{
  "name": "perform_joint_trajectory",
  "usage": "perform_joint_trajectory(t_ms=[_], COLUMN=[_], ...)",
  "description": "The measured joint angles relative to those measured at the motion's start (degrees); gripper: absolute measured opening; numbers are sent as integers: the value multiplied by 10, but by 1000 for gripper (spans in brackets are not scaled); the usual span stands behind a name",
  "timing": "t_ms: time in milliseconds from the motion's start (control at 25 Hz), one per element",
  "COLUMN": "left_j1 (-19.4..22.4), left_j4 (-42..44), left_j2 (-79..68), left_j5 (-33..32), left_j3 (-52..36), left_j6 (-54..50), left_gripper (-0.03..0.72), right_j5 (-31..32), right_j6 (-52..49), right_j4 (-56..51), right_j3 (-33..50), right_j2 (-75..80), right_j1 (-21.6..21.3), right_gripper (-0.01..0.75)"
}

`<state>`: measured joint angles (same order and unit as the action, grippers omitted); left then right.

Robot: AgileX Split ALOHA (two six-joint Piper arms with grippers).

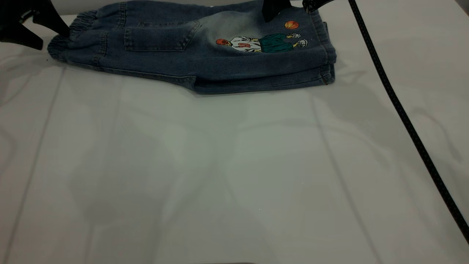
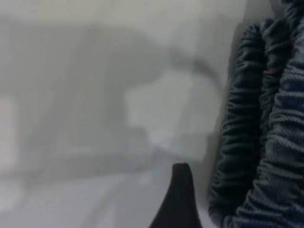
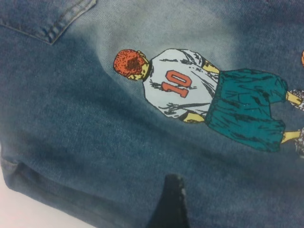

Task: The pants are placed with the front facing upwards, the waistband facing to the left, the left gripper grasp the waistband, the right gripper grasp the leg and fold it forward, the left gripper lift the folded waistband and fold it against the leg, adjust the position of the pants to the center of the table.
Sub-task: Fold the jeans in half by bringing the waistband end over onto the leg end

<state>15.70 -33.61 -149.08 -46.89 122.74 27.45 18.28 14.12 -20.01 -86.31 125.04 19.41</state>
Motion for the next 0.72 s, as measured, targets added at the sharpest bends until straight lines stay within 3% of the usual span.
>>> perform_joint_trajectory(t_ms=[560,720], left_j1=[-1,-1], left_j4=[-72,-81], left_j2=[-35,-40], left_j5=[1,3], left_j3=[19,22], left_j6=[8,9], left_gripper=[580,529], right_j5=[5,5], right_j6=[0,0], right_j4=[-5,-5], right_j3=[0,0], right_j2=[0,0], right_j1=[0,0], right_gripper=[577,577])
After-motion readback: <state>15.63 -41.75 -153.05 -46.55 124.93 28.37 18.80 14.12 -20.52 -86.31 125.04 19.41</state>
